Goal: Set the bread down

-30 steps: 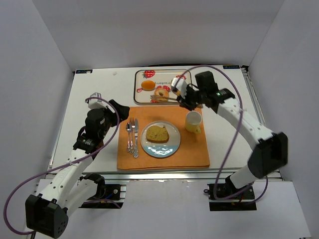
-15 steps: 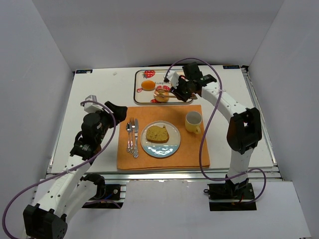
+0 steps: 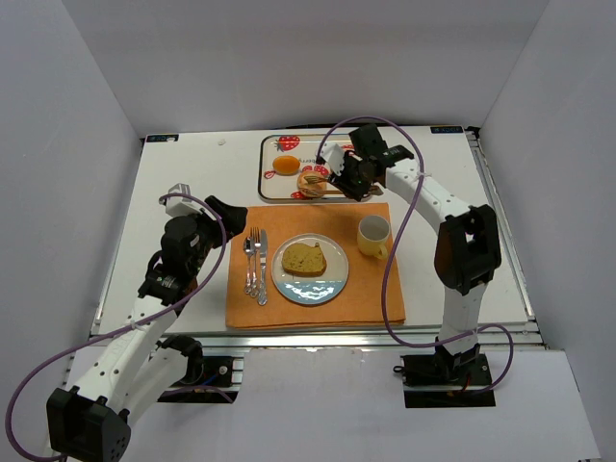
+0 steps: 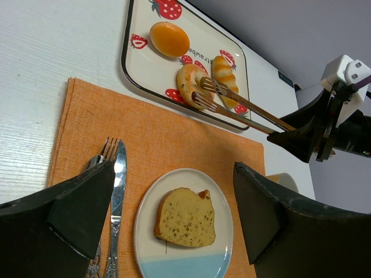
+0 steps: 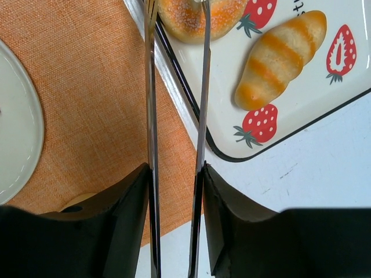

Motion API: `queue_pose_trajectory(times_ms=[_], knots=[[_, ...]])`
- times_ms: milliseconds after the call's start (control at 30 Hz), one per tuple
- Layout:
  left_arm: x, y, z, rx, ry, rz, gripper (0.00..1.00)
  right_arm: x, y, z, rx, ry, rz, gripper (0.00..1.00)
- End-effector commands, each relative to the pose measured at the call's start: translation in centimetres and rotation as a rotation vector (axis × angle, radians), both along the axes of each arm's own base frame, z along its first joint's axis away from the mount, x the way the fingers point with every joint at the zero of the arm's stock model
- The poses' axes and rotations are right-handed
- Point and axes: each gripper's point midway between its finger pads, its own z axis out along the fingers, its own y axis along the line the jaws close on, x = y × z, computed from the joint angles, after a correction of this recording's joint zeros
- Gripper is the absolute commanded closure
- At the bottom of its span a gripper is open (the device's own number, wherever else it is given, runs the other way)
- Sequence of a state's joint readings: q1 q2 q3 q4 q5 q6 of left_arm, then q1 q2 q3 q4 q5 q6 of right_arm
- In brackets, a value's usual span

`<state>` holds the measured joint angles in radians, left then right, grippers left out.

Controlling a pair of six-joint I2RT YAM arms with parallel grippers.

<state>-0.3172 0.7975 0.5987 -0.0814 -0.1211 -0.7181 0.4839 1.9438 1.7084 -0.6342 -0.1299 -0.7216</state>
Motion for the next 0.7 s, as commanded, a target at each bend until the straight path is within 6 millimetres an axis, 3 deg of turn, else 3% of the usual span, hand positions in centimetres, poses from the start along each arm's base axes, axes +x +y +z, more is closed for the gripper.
queue_pose_trajectory(times_ms=[0,667], knots=[[0.02,-0.08,0.67,-0.001,-0.021,-0.005,0.08,1.65,0.39,1.89,0.007,-0.070,0.004,0.54],[0.42,-0.30,0.31,0.000,-0.019,-0.011,0.08,0.94,0.20,1.53,-0.053,0.016,0.010,0.53]])
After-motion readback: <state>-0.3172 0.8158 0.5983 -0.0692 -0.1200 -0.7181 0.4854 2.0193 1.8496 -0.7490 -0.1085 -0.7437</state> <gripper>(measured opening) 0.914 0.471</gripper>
